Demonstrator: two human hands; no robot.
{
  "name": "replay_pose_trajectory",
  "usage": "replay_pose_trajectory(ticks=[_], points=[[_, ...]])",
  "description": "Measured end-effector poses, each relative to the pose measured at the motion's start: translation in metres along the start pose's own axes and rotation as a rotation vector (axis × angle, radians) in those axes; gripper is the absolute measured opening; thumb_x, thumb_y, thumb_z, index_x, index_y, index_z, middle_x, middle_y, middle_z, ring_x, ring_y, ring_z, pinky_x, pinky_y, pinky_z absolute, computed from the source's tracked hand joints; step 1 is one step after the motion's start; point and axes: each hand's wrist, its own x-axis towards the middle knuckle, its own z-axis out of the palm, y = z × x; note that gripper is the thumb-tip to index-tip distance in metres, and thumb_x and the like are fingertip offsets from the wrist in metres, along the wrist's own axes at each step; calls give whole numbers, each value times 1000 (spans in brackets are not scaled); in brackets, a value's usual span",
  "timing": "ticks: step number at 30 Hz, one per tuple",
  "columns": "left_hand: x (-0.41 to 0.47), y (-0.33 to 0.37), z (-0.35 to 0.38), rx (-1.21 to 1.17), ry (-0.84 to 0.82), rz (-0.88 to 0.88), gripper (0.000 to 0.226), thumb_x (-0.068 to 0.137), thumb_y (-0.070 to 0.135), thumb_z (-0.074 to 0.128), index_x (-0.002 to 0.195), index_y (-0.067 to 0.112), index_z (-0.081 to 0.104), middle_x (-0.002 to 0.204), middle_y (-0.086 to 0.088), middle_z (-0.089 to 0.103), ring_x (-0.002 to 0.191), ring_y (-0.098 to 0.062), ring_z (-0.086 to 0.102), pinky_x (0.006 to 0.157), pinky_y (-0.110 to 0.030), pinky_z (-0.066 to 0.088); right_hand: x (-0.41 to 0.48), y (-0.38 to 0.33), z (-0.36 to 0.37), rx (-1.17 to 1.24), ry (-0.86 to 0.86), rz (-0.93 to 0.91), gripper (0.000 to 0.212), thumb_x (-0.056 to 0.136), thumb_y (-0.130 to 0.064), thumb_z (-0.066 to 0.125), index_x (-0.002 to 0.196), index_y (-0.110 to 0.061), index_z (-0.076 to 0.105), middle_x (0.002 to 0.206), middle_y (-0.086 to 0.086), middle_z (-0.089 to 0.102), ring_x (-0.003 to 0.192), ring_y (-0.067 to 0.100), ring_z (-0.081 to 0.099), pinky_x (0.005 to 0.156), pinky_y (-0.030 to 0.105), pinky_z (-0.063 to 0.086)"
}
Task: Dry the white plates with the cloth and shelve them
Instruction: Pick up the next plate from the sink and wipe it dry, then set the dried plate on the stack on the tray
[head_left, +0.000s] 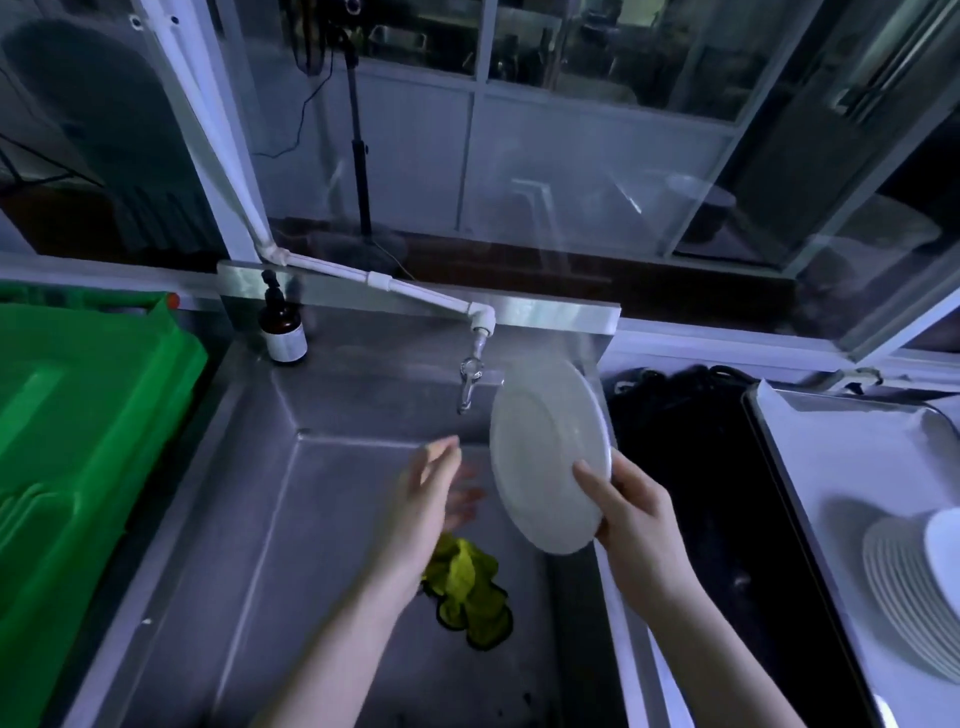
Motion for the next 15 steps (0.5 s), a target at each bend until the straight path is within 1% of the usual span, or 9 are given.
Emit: replay_pose_trajectory(ticks=[3, 5, 6, 7, 9, 11, 12, 14, 15], points=[[2, 24, 7, -174, -108, -76, 20, 95, 42, 57, 112, 32, 59, 96, -2, 76, 89, -29, 74, 69, -42, 60, -15, 3, 8, -336, -94, -145, 30, 98, -13, 62, 112, -37, 73, 96, -1, 76, 87, 6, 67, 72, 24, 50], [1, 29, 9, -189, -104, -109, 27, 88, 47, 65, 107, 29, 63, 89, -4, 76, 83, -30, 75, 64, -41, 59, -27, 5, 13, -598, -184, -247, 38, 98, -9, 59, 115, -41, 69, 100, -16, 75, 89, -4, 66, 74, 19, 50], [0, 29, 10, -158, -91, -121, 32, 82, 48, 70, 106, 28, 63, 85, -4, 76, 79, -30, 75, 61, -39, 59, -33, 6, 17, -737, -230, -302, 40, 97, -9, 56, 122, -38, 68, 110, -27, 71, 99, -9, 64, 82, 13, 49], [-1, 25, 11, -122, -74, -126, 35, 77, 45, 73, 107, 28, 63, 84, -3, 76, 75, -29, 75, 58, -37, 58, -38, 8, 19, -857, -269, -337, 44, 96, -10, 52, 132, -33, 64, 127, -27, 63, 117, -7, 59, 96, 13, 47], [-2, 12, 14, -87, -18, -130, 32, 80, 24, 75, 108, 31, 60, 85, -2, 76, 72, -27, 75, 54, -35, 57, -47, 11, 18, -1019, -293, -371, 48, 97, -11, 48, 142, -25, 55, 146, -14, 50, 138, 7, 45, 114, 24, 37], [-4, 2, 15, -97, 9, -127, 35, 84, 9, 70, 108, 32, 61, 87, 2, 75, 73, -24, 75, 53, -35, 57, -51, 12, 12, -1065, -322, -372, 46, 98, -12, 52, 143, -26, 52, 149, -9, 47, 142, 16, 42, 116, 34, 38], [-5, -2, 17, -95, -1, -126, 35, 85, 7, 67, 109, 32, 62, 88, 4, 75, 73, -21, 75, 53, -36, 57, -52, 10, 7, -1050, -351, -326, 46, 100, -18, 56, 144, -31, 49, 151, -11, 44, 144, 14, 39, 118, 37, 35], [-8, -7, 22, -90, -23, -129, 36, 87, 6, 64, 108, 35, 65, 89, 9, 73, 72, -14, 73, 54, -35, 57, -56, 7, -7, -969, -376, -179, 49, 96, -40, 61, 142, -41, 44, 152, -19, 40, 148, 6, 29, 123, 40, 23], [-10, -9, 24, -95, -37, -129, 36, 88, 7, 63, 107, 37, 66, 89, 12, 73, 72, -12, 73, 54, -35, 57, -59, 6, -17, -932, -303, -143, 51, 92, -50, 60, 140, -43, 45, 150, -21, 41, 148, 4, 28, 124, 42, 21]])
